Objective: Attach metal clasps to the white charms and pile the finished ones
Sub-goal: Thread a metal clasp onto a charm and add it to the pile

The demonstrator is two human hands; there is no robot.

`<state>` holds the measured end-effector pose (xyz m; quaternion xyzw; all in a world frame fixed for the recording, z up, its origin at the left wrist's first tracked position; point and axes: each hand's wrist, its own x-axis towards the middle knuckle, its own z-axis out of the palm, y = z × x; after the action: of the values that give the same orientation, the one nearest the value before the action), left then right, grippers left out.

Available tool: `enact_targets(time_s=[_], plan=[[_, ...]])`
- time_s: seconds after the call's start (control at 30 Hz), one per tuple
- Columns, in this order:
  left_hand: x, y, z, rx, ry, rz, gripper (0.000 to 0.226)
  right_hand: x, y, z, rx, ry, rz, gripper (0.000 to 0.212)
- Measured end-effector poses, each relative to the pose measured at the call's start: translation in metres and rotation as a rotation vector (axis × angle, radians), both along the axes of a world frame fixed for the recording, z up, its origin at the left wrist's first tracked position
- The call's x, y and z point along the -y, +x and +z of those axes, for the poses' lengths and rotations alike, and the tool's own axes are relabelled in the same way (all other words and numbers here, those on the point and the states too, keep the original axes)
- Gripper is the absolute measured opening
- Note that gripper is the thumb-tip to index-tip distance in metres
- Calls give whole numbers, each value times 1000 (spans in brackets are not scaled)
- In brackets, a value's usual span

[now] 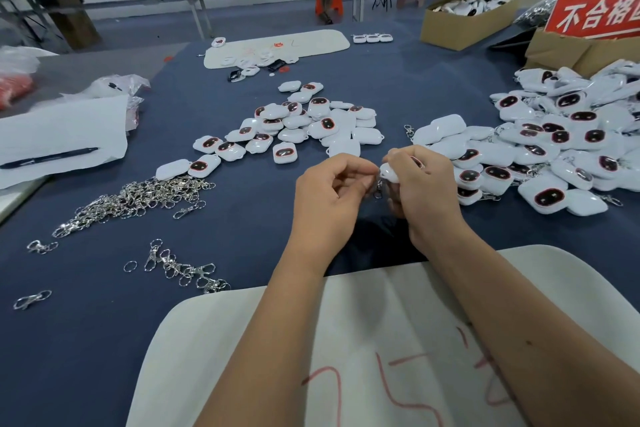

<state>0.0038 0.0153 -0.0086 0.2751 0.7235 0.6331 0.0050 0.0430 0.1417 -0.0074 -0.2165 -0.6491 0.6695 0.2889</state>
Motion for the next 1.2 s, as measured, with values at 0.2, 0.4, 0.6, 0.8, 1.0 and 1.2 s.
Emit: enact_targets(time_s=[0.2,0.4,0.6,0.8,1.0,1.2], plan=[[-1,1,2,60,-8,13,30,2,1,1,-15,-11,35,24],[0,0,1,107,-27,1,16,3,0,1,-59,-52,64,30],[0,3,4,30,-59,91,22,4,-1,-4,-30,149,-14,24],[2,12,12,-349,-376,196,18,13,5,-1,-20,511,-112,25],[2,16,16,-393,-536,235,23,20,6,0,14,703,-40,22],[-3,10,12,83,-12,231,18,11,-1,-3,-132,64,89,18]])
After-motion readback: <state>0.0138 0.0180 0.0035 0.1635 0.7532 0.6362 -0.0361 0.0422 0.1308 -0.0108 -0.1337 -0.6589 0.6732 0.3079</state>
